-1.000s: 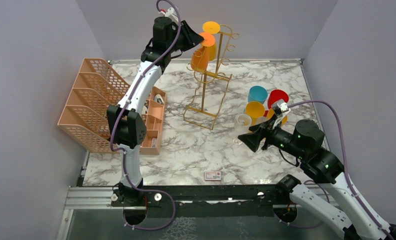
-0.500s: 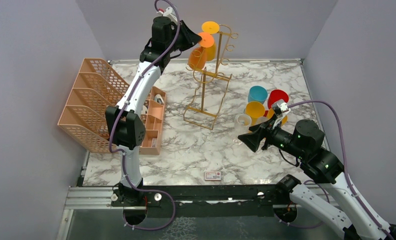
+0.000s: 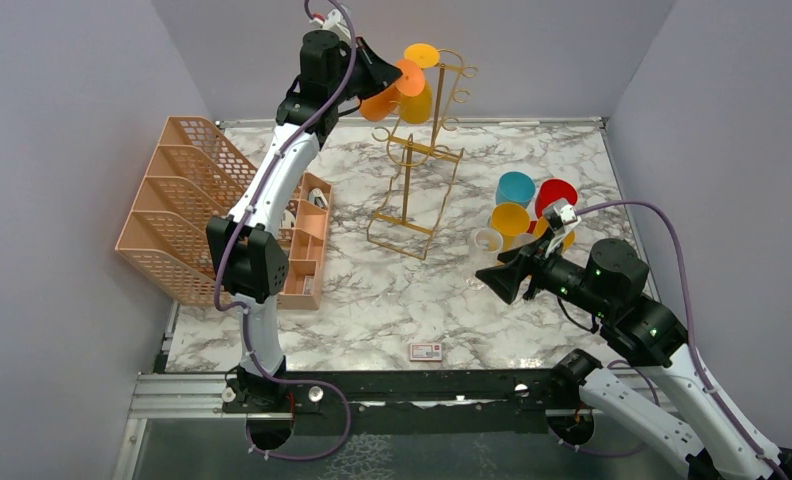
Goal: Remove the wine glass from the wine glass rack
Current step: Pick up the wine glass from the wine rack.
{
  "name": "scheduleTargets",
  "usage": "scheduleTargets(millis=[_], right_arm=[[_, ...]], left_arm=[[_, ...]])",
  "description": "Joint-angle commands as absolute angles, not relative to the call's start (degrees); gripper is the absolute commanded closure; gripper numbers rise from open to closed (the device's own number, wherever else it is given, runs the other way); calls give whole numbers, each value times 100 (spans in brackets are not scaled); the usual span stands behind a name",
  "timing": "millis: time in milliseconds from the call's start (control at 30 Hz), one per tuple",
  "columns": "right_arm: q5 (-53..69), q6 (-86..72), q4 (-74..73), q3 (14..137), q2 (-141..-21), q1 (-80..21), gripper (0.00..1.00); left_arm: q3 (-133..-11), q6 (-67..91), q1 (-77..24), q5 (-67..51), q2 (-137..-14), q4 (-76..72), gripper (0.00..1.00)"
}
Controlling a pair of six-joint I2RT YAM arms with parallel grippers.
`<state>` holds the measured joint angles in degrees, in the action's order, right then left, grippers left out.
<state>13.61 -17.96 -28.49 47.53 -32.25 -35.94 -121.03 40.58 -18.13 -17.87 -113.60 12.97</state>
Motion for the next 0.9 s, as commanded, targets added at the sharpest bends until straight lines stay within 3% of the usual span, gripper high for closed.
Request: scheduleTargets(millis=[0,867], right_arm=[[1397,-1764,-2865,4956,-3237,-3621,29],[1406,-1794,-2896,4952,-3208,-3621,29]], left_arm=[[-12050,4275,-1819,-1721,-11136,1091,96],[-11433,4905,-1622,-1855,-10867,84,98]])
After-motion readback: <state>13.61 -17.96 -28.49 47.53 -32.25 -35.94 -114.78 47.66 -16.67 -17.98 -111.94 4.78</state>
